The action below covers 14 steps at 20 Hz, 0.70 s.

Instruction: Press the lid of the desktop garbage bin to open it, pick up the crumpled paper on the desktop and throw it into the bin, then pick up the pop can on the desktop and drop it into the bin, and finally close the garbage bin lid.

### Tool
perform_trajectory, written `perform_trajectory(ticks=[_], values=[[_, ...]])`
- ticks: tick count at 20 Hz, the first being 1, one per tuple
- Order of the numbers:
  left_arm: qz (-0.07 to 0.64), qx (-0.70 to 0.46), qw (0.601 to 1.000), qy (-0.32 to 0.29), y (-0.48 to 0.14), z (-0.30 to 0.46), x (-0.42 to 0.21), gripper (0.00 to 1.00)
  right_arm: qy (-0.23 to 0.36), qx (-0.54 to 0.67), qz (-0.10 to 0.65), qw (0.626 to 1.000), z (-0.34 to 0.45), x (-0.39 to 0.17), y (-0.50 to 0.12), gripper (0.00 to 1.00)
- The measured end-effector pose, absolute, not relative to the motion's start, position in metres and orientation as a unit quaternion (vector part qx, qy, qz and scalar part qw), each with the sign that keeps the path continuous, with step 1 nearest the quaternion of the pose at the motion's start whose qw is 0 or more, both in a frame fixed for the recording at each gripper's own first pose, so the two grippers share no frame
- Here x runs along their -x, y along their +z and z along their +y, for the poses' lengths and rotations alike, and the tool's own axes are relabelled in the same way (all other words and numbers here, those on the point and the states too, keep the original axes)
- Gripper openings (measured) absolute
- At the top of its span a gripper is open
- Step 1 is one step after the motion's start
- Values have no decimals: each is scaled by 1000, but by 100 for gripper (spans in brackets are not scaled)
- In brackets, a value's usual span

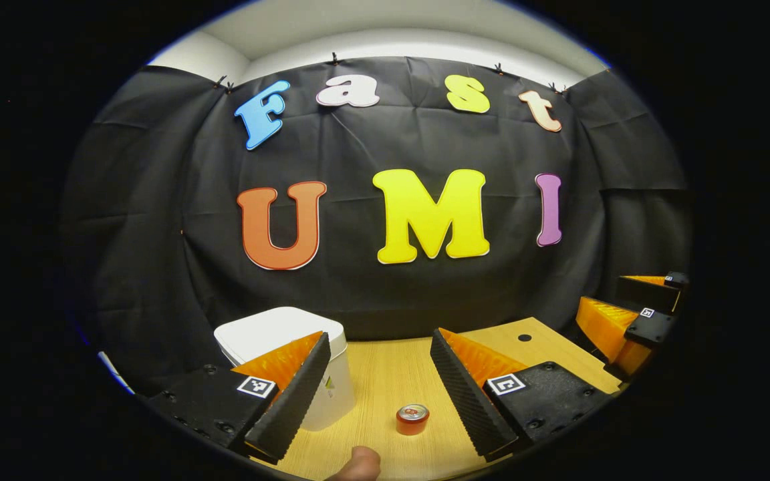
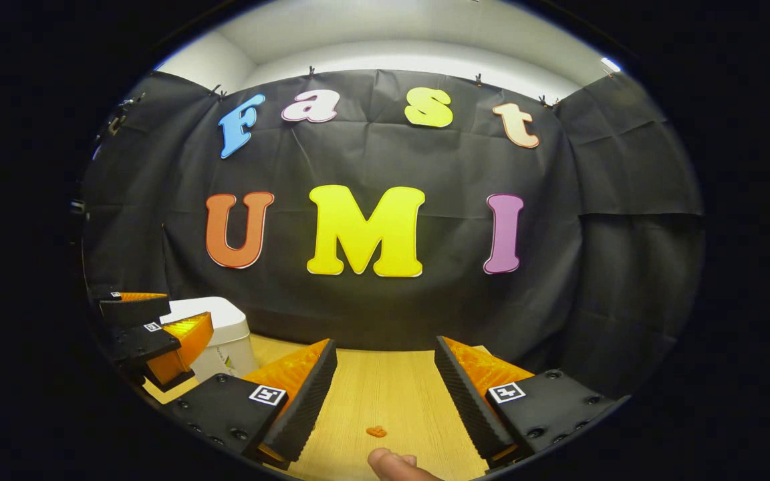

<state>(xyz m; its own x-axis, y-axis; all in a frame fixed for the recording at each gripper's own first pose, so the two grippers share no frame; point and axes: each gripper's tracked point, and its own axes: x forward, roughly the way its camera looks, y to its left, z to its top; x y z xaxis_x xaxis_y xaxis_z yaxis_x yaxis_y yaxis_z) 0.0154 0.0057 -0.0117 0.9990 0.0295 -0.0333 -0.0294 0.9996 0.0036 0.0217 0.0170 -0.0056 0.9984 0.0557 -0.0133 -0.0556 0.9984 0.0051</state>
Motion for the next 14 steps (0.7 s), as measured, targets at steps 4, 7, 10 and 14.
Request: perform_trajectory(ticks=[4,7,10,14], values=[[21,-3,1000,20,-14,8,-18,99,38,3,12,999,23,-24,-9,93],[16,-13,999,33,-13,15,-22,99,40,3,22,999,24,-28,-15,94],[12,-18,998,51,-12,25,-29,99,40,2,29,999,26,-33,-18,93],[12,-21,997,76,-14,38,-43,99,42,3,38,998,28,-42,-24,94]])
